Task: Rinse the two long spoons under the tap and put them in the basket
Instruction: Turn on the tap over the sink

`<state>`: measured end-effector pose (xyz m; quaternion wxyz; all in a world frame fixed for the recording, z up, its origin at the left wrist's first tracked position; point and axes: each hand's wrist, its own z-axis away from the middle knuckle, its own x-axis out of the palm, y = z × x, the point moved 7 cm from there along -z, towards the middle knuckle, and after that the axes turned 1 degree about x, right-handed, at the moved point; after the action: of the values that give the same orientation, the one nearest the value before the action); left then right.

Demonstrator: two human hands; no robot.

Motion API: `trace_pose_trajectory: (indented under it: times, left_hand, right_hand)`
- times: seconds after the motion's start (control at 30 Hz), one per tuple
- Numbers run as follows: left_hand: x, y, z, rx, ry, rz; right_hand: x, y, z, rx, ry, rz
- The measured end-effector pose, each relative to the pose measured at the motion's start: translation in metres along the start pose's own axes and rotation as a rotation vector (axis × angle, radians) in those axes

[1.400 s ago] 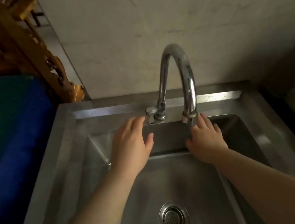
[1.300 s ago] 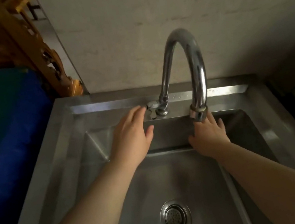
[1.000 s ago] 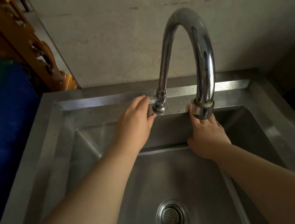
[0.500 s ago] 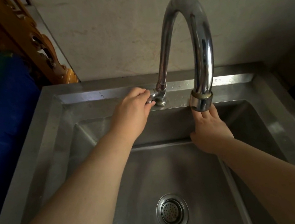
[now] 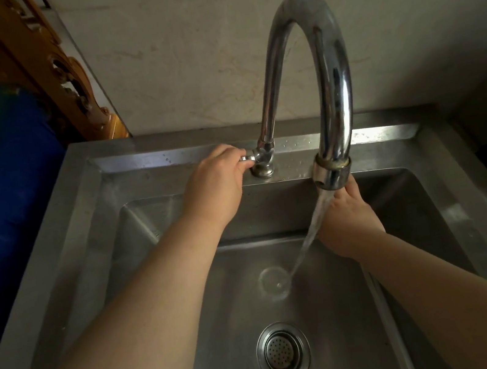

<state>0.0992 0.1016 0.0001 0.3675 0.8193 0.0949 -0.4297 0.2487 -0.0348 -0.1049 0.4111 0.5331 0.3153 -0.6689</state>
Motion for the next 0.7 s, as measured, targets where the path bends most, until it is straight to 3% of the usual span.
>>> trace_pose_trajectory:
  times: [0.7]
  left_hand:
    - [0.0001,-0.0003,-0.0008,-0.033,-0.059,0.005]
  right_hand:
    - [0.0008,0.0000,0.0004,-0.002,-0.011,-0.004]
